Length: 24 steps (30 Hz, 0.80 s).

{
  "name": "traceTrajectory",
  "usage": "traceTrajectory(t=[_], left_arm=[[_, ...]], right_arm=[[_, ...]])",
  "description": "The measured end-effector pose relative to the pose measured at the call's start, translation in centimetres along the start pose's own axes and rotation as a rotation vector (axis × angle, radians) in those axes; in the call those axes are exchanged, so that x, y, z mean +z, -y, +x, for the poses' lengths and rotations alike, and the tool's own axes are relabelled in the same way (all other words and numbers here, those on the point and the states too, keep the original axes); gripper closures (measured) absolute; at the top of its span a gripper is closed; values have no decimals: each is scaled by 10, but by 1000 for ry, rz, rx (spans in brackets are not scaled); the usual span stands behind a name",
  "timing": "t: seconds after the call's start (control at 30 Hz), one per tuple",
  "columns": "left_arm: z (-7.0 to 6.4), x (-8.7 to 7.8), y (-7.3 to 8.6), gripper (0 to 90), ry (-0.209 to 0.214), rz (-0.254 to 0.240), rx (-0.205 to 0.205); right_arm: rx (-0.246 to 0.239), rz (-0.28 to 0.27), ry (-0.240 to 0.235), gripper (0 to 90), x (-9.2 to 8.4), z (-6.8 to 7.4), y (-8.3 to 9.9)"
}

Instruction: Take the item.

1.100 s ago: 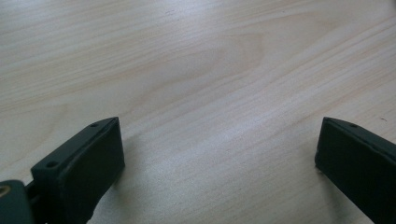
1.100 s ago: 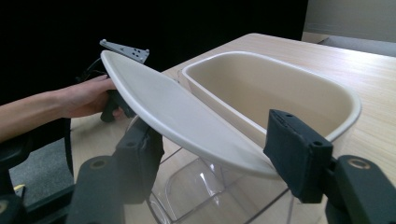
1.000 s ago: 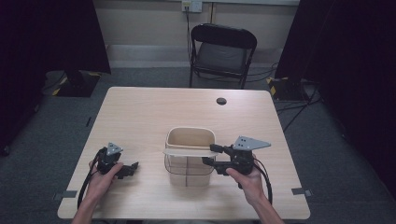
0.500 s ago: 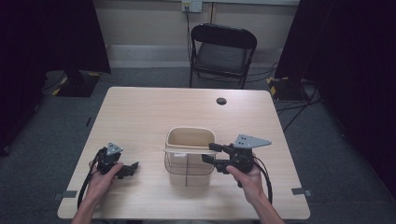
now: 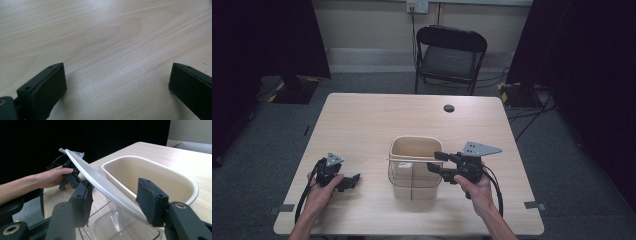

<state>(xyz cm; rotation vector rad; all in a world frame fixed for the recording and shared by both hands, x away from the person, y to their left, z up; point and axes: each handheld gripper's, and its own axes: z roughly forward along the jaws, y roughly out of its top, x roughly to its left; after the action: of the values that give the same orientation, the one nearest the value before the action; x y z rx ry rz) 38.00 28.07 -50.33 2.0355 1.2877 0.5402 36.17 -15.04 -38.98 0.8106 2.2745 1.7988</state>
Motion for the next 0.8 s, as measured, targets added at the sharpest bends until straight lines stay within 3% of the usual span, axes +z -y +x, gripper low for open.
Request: traceTrajectory(t=[0.8], left_arm=[[0, 0, 0, 6, 1, -3, -5]], right_arm=[[8, -18, -8, 532, 3, -7, -8]])
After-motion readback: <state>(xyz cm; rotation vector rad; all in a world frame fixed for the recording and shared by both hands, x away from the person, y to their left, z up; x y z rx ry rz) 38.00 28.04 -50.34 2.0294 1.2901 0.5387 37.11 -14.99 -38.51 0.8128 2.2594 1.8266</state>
